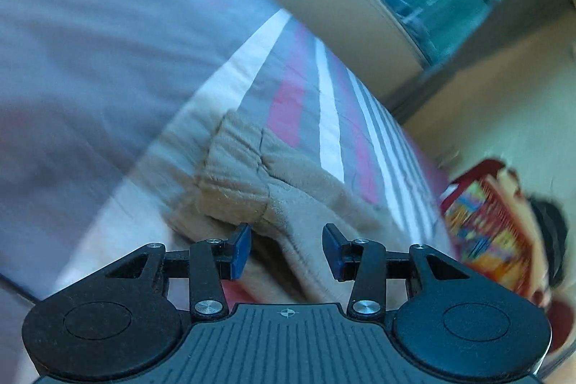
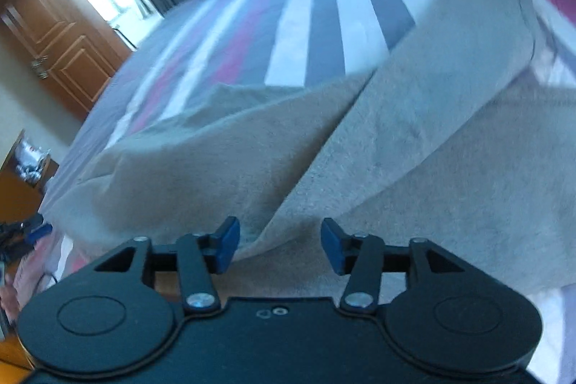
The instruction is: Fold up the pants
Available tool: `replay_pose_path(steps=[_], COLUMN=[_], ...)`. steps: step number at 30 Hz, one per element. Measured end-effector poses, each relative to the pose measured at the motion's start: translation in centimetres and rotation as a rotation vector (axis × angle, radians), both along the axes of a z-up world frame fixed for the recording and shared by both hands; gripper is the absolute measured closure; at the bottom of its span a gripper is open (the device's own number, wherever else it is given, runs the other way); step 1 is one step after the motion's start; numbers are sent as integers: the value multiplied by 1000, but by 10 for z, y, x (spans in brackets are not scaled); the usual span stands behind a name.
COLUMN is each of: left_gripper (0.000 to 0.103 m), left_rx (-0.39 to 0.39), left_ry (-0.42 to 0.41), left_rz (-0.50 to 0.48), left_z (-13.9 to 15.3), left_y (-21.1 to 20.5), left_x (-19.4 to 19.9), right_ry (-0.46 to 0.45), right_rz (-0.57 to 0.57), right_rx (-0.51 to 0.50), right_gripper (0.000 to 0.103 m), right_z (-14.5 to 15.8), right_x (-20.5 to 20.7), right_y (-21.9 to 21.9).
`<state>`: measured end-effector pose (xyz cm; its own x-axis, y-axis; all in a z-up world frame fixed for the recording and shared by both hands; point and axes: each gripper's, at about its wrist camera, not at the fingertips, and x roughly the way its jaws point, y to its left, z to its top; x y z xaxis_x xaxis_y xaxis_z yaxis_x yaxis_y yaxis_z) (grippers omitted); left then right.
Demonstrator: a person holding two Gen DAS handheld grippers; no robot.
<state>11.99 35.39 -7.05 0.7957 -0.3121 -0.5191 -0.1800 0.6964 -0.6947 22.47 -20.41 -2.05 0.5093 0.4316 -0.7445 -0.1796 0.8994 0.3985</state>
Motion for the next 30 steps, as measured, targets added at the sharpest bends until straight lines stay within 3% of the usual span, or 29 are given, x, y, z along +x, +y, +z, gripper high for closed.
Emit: replay_pose_path(steps=[4, 5, 6, 7, 9, 10, 11, 13, 15, 16, 18, 20, 22, 24, 26, 28, 30], left_gripper=[61, 75, 82, 83, 85, 85, 85, 85, 85, 85, 84, 84, 84, 76, 74, 73, 58], left_rx=[-48, -48, -47, -30, 5, 50, 94, 156, 294, 326, 313, 310, 348, 388, 427, 461, 471], left_ry=[50, 49, 39, 0, -127, -196, -214, -137, 53, 77, 71, 66, 49, 38, 76, 149, 195], left_rz=[29, 34, 34, 43, 35, 5, -22, -74, -157, -175, -145, -112, -67, -12, 53, 76, 72], left_z=[-13, -14, -14, -10, 4, 16, 21, 16, -5, -11, -6, 5, 18, 26, 27, 21, 12], left_y=[-8, -9, -9, -10, -8, -11, -13, -15, -29, -35, -39, -43, -50, -58, -64, -69, -73], left_x=[22, 25, 26, 29, 28, 27, 27, 30, 37, 36, 31, 31, 18, 12, 19, 30, 36], right_ry=[107, 116, 107, 99, 43, -22, -93, -228, -272, -240, -59, -67, -82, -178, -256, -276, -241], right_rz=[-62, -75, -83, -82, -78, -70, -61, -40, -40, -37, -40, -77, -83, -105, -130, -139, -140], right_rx=[-31, -20, -10, 3, 74, 94, 110, 121, 119, 81, 10, 66, 34, -12, -46, -125, -238], right_gripper=[48, 52, 62, 86, 92, 93, 93, 93, 92, 90, 88, 84, 73, 60, 29, 29, 30], right_z=[-19, -21, -22, -22, -15, -5, 6, 21, 9, -5, -47, -51, -44, -22, -5, 5, 4], right_x=[23, 26, 27, 28, 22, 15, 4, -24, -43, -45, -35, -39, -40, -52, -54, -39, -6], right_y=[6, 4, 3, 0, -12, -16, -19, -27, -34, -32, -28, -35, -33, -32, -35, -34, -25])
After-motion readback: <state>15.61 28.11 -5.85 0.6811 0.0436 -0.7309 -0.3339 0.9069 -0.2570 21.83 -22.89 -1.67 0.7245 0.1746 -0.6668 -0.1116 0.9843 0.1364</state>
